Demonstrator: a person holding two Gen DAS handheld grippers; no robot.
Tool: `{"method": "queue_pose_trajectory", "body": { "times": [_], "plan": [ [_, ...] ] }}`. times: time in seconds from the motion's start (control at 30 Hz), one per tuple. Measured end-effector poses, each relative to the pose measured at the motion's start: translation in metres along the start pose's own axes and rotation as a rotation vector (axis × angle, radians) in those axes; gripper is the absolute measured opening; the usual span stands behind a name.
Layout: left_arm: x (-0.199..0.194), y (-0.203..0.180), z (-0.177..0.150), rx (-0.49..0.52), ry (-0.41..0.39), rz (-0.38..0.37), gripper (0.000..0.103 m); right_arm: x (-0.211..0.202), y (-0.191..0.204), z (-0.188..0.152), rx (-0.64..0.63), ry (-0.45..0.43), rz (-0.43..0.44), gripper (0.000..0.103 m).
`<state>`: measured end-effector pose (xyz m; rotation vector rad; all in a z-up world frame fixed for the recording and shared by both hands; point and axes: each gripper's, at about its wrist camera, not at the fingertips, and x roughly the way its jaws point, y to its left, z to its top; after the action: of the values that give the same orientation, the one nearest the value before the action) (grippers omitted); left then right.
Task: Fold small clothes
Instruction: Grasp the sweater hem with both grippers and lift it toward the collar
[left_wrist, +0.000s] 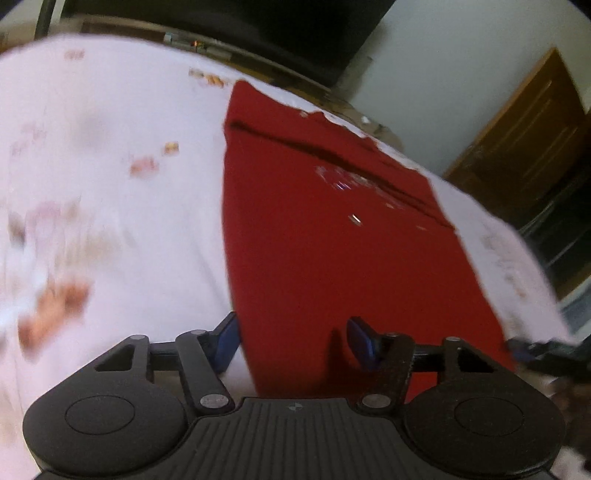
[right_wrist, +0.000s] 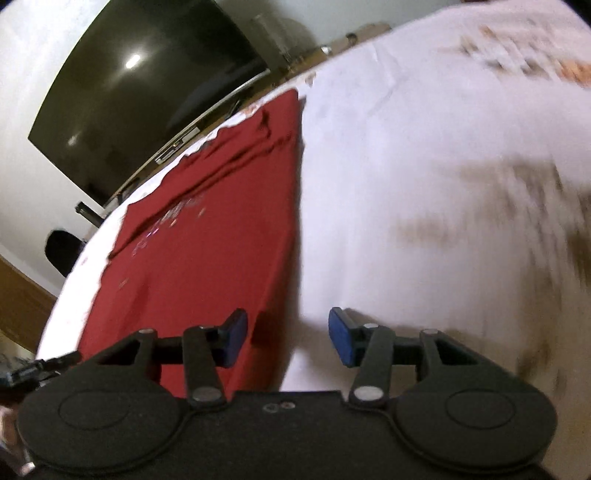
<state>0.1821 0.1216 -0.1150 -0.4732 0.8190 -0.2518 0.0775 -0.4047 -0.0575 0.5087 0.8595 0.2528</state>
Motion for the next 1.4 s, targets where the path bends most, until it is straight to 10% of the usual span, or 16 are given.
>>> {"method": "queue_pose_trajectory", "body": {
  "times": [0.43,0.67,0.83,1.07,1.4],
  "plan": [
    [0.005,0.032,-0.054,-0.341,0.036,-0.318,0.045,-0.008,0.018,-0.063,0.243,0.025,0.148,0.04],
    [0.009,0.033,-0.066,-0.332,-0.002,-0.276,0.003,0.016,0.023,-0.061,0.228,0.06,0.155,0.006],
    [-0.023,0.03,-0.072,-0.308,-0.122,-0.361,0.003,-0.01,0.037,-0.064,0.12,-0.015,0.172,0.005],
    [-0.017,0.046,-0.086,-0.318,-0.088,-0.257,0.003,-0.001,0.019,-0.075,0.124,0.013,0.112,0.004],
    [-0.035,0.044,-0.072,-0.349,-0.191,-0.291,0.003,-0.014,0.037,-0.054,0.047,-0.068,0.129,0.005]
  ]
}}
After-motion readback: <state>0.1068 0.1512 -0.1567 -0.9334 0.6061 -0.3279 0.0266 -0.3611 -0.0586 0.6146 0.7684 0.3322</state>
